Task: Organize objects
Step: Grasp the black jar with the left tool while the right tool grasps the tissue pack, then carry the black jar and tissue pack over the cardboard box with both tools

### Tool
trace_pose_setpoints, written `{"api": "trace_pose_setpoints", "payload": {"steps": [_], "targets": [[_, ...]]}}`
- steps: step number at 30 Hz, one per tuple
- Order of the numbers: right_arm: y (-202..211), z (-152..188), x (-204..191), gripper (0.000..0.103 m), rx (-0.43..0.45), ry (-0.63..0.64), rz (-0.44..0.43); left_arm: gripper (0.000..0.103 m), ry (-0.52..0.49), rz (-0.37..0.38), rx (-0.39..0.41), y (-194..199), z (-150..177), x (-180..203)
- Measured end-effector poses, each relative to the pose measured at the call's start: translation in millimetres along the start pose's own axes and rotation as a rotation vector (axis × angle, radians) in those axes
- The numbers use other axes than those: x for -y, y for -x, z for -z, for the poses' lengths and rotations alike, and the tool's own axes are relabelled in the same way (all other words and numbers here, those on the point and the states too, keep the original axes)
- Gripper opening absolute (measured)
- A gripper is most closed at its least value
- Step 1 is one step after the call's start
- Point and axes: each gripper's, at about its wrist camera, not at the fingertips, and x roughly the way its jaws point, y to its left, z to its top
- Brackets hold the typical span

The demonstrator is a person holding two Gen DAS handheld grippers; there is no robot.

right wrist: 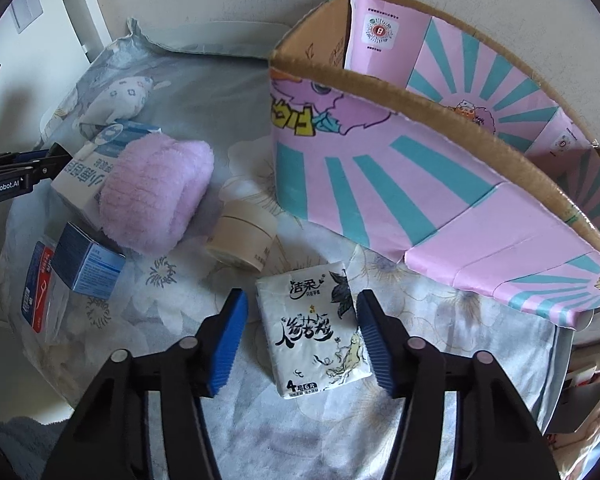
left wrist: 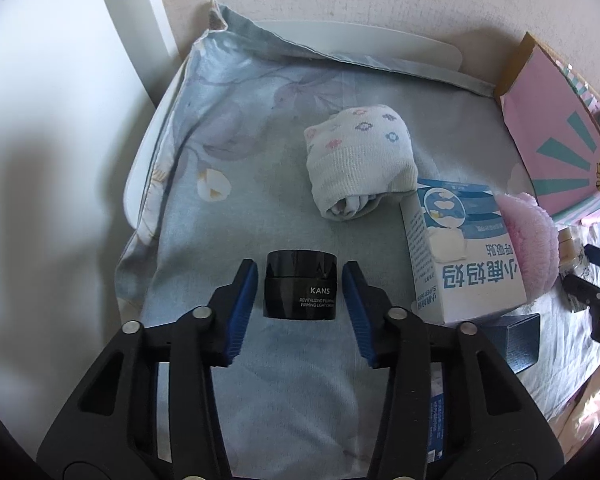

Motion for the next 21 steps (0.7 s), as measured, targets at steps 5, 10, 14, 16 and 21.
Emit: {"api": "trace_pose_setpoints", "payload": {"steps": [5,10,14,16,21], "targets": [[1.0,2.1,2.7,0.046,0.008,0.003,-0.003,0.033,-0.007,-0.002,0.004,-4.4,0.6,3.4],[2.8,3.8,3.6,0.046,0.014,0.009,-0.003,0.033,-0.008,-0.002,0.005,-7.2,0.2,4.2],[5.5,4.1,6.0,0.045,0.015,-0.001,-0.011,0.033,-0.005,0.004,0.002,-6.5,0.1,3.3],[7.5,4.1,7.2,0.045,0.015,-0.009,-0.016,0.033,-0.002,0.007,0.004,-5.2,0.2,3.1],[17.3,2.5,5.9,0.045,0.03,-0.009,-0.02,0.033,0.004,0.017,0.021,8.6,3.2,4.5]]}}
